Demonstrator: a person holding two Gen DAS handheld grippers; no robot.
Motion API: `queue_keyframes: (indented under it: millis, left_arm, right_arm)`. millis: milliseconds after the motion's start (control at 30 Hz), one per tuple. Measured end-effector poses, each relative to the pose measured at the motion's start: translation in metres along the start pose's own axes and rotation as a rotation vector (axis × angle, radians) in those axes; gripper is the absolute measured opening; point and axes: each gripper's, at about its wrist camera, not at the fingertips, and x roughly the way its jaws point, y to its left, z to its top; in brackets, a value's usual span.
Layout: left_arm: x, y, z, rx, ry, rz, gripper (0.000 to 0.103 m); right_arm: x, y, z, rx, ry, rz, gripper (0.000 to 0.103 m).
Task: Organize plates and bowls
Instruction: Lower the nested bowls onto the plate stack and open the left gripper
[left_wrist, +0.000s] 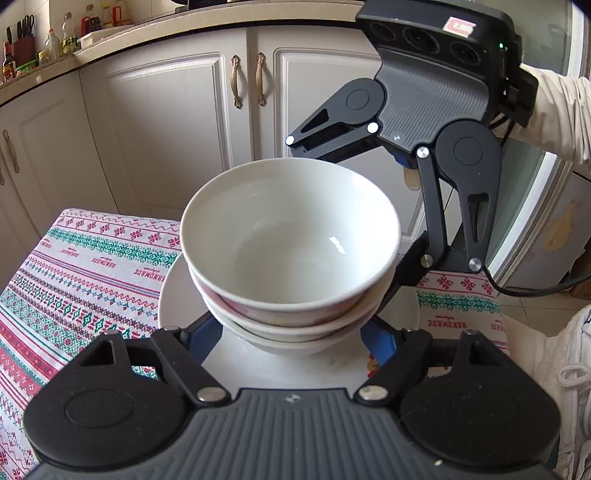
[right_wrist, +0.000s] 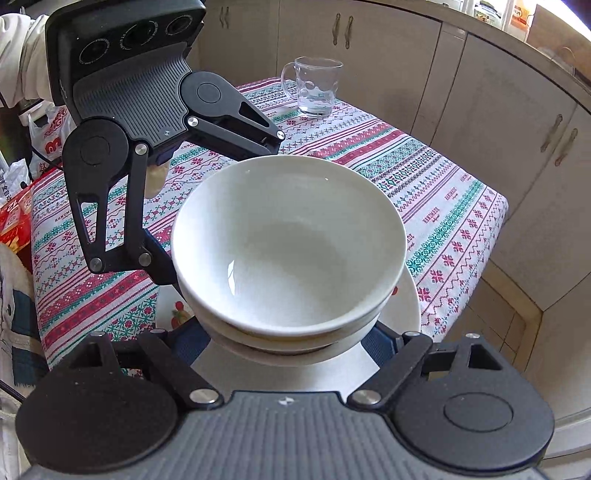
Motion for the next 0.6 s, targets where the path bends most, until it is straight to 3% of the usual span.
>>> queue_keyframes:
  millis: [600]
  left_arm:
    - [-0.0023, -0.0068, -0.0014, 0.009, -0.007, 0.027, 0.085]
  right_arm:
    - [0.0017, -0.0024, -0.0047, 0.022, -0.022, -0.004, 0.091]
